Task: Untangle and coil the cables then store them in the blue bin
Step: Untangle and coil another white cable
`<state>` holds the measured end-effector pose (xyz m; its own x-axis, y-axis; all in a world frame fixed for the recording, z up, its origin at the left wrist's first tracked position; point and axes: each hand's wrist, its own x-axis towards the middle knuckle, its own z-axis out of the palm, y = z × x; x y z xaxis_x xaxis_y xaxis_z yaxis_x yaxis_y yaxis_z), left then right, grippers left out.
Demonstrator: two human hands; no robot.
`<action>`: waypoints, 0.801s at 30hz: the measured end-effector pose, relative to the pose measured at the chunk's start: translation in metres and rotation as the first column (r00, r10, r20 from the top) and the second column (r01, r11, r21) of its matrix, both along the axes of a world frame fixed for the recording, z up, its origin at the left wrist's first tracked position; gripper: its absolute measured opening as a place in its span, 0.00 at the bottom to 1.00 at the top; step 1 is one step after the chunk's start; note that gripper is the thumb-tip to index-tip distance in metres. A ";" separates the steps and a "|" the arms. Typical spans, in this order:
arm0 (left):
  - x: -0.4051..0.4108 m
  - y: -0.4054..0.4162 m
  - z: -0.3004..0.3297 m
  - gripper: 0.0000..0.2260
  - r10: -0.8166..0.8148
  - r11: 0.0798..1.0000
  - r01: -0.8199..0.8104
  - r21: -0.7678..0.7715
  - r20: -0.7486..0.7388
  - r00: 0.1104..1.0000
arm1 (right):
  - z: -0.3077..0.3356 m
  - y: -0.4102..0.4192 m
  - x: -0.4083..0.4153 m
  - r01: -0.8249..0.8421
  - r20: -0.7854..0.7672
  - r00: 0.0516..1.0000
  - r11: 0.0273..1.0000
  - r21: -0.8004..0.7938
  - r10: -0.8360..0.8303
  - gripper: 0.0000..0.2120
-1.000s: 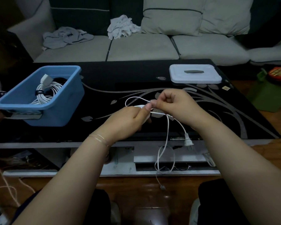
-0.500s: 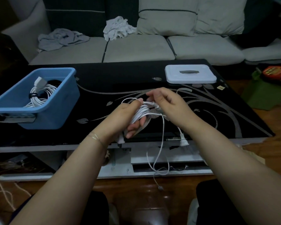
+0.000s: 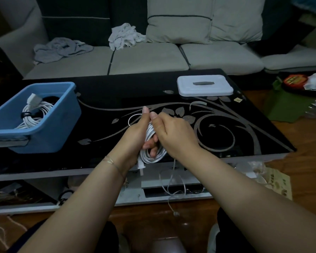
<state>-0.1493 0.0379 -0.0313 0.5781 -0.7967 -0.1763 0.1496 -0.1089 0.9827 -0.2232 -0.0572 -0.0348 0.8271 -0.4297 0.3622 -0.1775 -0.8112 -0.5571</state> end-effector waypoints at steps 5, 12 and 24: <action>-0.003 -0.009 -0.003 0.33 0.195 0.981 -0.195 0.004 0.060 0.979 | 0.003 -0.006 0.004 0.085 -0.033 0.996 0.995 -0.054 -0.087 0.22; -0.006 -0.016 -0.001 0.27 0.251 0.968 -0.245 -0.063 0.341 0.906 | 0.003 -0.019 0.010 0.229 -0.027 0.974 0.965 0.125 -0.227 0.25; 0.022 -0.015 -0.012 0.09 0.264 0.908 -0.416 0.045 0.710 0.652 | -0.031 -0.003 0.013 0.121 -0.111 0.992 0.767 0.630 -0.065 0.25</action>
